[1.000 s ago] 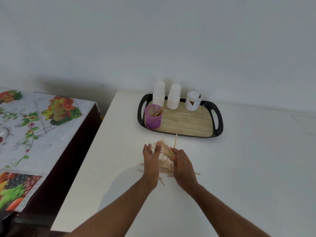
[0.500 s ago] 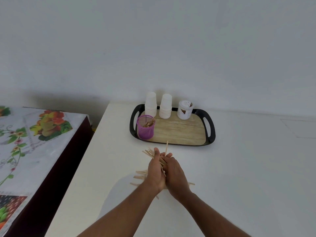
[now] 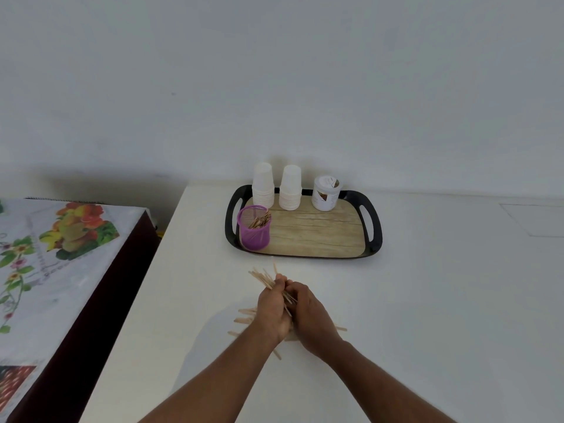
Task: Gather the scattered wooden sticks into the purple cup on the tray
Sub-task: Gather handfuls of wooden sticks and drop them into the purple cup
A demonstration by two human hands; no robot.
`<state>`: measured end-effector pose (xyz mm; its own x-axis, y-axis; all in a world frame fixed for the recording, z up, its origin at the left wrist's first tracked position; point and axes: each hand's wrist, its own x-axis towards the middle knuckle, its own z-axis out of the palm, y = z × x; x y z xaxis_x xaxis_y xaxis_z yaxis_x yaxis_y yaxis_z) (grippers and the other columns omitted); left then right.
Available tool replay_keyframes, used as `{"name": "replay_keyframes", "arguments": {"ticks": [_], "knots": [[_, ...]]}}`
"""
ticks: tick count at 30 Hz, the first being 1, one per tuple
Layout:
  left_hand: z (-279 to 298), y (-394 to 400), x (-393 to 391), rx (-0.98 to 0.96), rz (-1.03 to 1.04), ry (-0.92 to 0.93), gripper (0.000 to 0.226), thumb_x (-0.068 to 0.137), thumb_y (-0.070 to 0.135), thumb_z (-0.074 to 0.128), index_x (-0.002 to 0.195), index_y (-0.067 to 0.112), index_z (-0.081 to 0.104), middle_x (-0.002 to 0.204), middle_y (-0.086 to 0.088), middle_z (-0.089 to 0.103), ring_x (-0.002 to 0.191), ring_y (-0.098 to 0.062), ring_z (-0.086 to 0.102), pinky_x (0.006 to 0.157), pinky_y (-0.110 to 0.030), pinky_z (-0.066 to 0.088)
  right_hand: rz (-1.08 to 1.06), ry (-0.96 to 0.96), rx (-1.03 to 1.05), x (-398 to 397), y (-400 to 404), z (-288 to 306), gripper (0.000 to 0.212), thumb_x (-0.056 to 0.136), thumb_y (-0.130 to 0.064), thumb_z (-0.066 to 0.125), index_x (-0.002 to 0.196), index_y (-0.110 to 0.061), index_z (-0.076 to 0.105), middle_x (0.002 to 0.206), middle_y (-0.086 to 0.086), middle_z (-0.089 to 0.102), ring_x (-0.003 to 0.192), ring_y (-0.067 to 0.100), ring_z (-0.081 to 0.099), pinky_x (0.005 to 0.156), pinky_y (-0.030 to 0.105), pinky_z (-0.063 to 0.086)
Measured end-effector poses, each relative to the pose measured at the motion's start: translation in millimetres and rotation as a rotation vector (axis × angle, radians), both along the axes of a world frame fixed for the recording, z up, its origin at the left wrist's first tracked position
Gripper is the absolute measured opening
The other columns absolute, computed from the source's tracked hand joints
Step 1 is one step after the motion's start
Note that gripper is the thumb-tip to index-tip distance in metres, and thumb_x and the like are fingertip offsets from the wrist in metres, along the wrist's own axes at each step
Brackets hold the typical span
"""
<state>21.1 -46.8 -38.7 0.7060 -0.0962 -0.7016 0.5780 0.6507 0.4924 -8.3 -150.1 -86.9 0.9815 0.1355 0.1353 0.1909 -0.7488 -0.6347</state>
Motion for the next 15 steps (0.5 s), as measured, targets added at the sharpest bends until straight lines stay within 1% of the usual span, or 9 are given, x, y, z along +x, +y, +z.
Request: {"name": "replay_keyframes", "arguments": {"ticks": [1, 2, 5, 7, 9, 11, 12, 14, 15], "knots": [[1, 0, -1, -0.031, 0.03, 0.015, 0.028, 0.104, 0.026, 0.054, 0.105, 0.0, 0.065, 0.094, -0.013, 0.068, 0.094, -0.027, 0.067, 0.102, -0.049, 0.052, -0.012, 0.006, 0.029, 0, 1, -1, 0.03, 0.106, -0.026, 0.051, 0.136, -0.025, 0.048, 0.129, -0.013, 0.059, 0.106, -0.008, 0.054, 0.091, 0.005, 0.042], [3, 0, -2, -0.063, 0.059, 0.024, 0.028, 0.105, 0.025, 0.051, 0.102, 0.0, 0.063, 0.092, -0.012, 0.066, 0.09, -0.027, 0.066, 0.101, -0.049, 0.053, -0.029, 0.013, 0.07, 0, 2, -1, 0.026, 0.104, -0.025, 0.054, 0.13, -0.027, 0.051, 0.123, -0.016, 0.059, 0.103, -0.009, 0.055, 0.09, 0.008, 0.045], [5, -2, -2, -0.085, 0.123, 0.013, 0.029, 0.108, 0.025, 0.045, 0.098, 0.001, 0.058, 0.091, -0.013, 0.065, 0.084, -0.029, 0.066, 0.097, -0.05, 0.052, -0.138, 0.038, 0.239, 2, 2, -1, 0.016, 0.097, -0.025, 0.064, 0.112, -0.026, 0.057, 0.109, -0.013, 0.066, 0.097, 0.003, 0.063, 0.083, 0.028, 0.055], [7, -4, -2, -0.051, 0.143, -0.014, 0.03, 0.108, 0.026, 0.044, 0.103, -0.001, 0.055, 0.092, -0.015, 0.066, 0.088, -0.03, 0.069, 0.089, -0.05, 0.055, -0.203, 0.001, 0.389, 1, 3, 1, 0.017, 0.093, -0.02, 0.071, 0.104, -0.027, 0.06, 0.105, -0.011, 0.069, 0.1, 0.007, 0.067, 0.081, 0.029, 0.056], [8, -8, 0, -0.006, 0.135, -0.059, 0.032, 0.109, 0.03, 0.042, 0.106, 0.0, 0.053, 0.091, -0.016, 0.068, 0.095, -0.029, 0.072, 0.08, -0.047, 0.058, -0.252, -0.033, 0.513, -2, 7, 3, 0.021, 0.091, -0.014, 0.074, 0.104, -0.026, 0.062, 0.106, -0.011, 0.071, 0.102, 0.009, 0.069, 0.08, 0.024, 0.056], [9, -11, -2, 0.115, 0.102, -0.118, 0.033, 0.109, 0.034, 0.04, 0.103, 0.004, 0.052, 0.075, -0.006, 0.064, 0.095, -0.025, 0.073, 0.08, -0.044, 0.058, -0.288, -0.016, 0.587, -5, 13, 6, 0.024, 0.093, -0.01, 0.071, 0.107, -0.026, 0.059, 0.109, -0.008, 0.069, 0.1, 0.011, 0.068, 0.078, 0.021, 0.055], [9, -12, -3, 0.219, 0.079, -0.148, 0.034, 0.109, 0.036, 0.04, 0.099, 0.006, 0.052, 0.067, -0.002, 0.059, 0.09, -0.023, 0.073, 0.084, -0.044, 0.058, -0.294, 0.005, 0.614, -6, 15, 6, 0.026, 0.094, -0.007, 0.069, 0.107, -0.026, 0.057, 0.11, -0.005, 0.067, 0.1, 0.012, 0.067, 0.078, 0.022, 0.056], [6, -14, -5, 0.442, 0.038, -0.201, 0.035, 0.108, 0.04, 0.039, 0.092, 0.011, 0.051, 0.065, 0.001, 0.056, 0.081, -0.022, 0.067, 0.089, -0.044, 0.056, -0.285, 0.063, 0.651, -6, 19, 3, 0.03, 0.093, -0.001, 0.066, 0.103, -0.026, 0.052, 0.11, 0.003, 0.064, 0.097, 0.016, 0.067, 0.075, 0.027, 0.059], [6, -15, -6, 0.519, 0.031, -0.233, 0.034, 0.107, 0.041, 0.039, 0.091, 0.014, 0.051, 0.068, 0.0, 0.055, 0.08, -0.023, 0.065, 0.088, -0.042, 0.055, -0.285, 0.074, 0.637, -6, 21, 1, 0.032, 0.092, -0.001, 0.066, 0.101, -0.027, 0.05, 0.109, 0.006, 0.062, 0.095, 0.019, 0.066, 0.072, 0.028, 0.06]]}}
